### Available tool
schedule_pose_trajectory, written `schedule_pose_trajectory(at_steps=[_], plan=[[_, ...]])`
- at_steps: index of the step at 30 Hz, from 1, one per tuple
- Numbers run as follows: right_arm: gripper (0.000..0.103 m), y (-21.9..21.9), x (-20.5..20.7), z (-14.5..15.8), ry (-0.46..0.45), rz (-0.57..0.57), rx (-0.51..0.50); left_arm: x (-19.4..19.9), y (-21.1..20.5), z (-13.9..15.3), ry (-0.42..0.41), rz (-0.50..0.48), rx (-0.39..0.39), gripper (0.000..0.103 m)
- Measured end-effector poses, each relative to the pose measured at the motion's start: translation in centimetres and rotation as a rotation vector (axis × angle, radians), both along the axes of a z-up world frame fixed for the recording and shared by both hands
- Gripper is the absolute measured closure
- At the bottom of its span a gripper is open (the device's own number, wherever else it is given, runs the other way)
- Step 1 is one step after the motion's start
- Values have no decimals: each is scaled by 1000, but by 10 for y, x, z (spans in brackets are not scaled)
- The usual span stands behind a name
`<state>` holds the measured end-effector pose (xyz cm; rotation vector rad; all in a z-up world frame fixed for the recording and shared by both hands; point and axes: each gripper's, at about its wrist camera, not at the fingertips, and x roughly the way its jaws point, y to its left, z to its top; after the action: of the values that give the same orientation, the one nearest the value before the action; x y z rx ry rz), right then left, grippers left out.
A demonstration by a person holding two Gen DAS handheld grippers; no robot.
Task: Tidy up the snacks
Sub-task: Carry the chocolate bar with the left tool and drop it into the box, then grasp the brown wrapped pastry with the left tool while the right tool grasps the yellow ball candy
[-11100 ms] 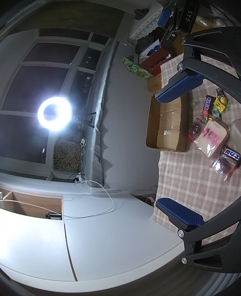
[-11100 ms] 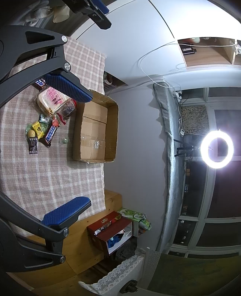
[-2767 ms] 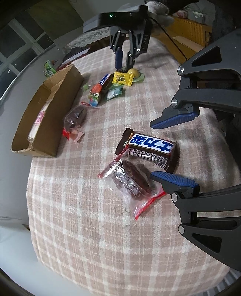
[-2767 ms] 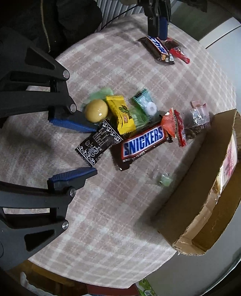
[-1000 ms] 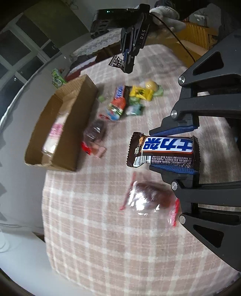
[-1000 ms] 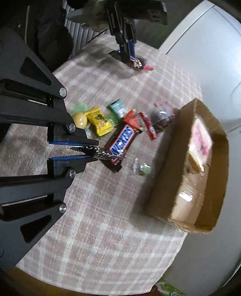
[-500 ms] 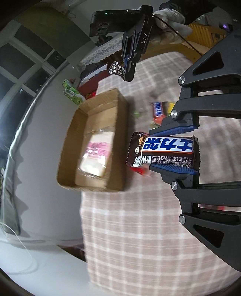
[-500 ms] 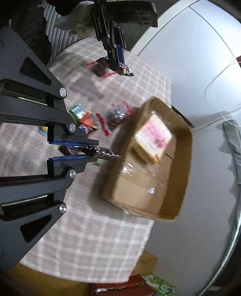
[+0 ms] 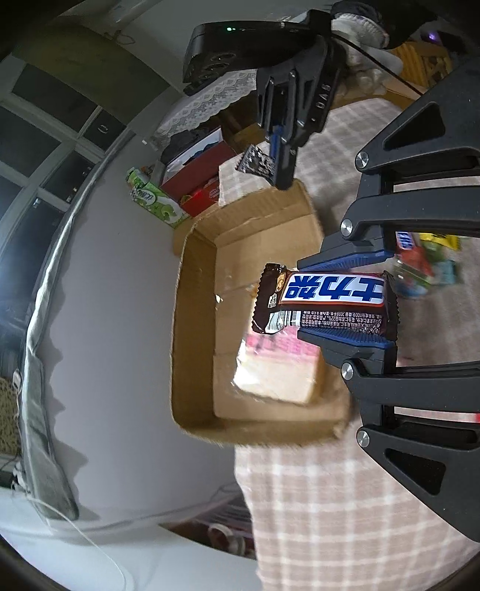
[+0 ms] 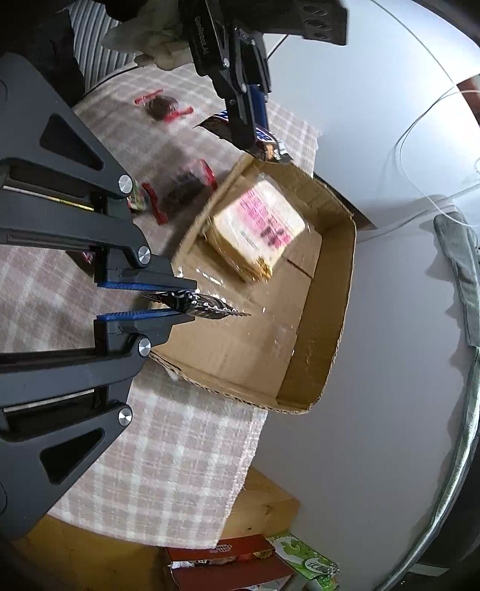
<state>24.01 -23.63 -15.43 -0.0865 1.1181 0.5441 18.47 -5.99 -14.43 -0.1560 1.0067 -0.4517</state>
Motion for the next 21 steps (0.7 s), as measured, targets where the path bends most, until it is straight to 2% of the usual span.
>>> schedule_pose_trajectory(at_steps=[8,18,20,21], plan=[[94,0,16,-13,25,-11,-14,14,-26,-10,21,-42,15,75],[94,2,23,-21,32,-29,-41,22,-33,-13,43,-62,26,74],[78,1,23,-20,32,-39,-40,23,-34,-11,42,-64,26,66],[56,0,23,-18,23,-45,-41,24,-34,-11,42,-58,32,62]])
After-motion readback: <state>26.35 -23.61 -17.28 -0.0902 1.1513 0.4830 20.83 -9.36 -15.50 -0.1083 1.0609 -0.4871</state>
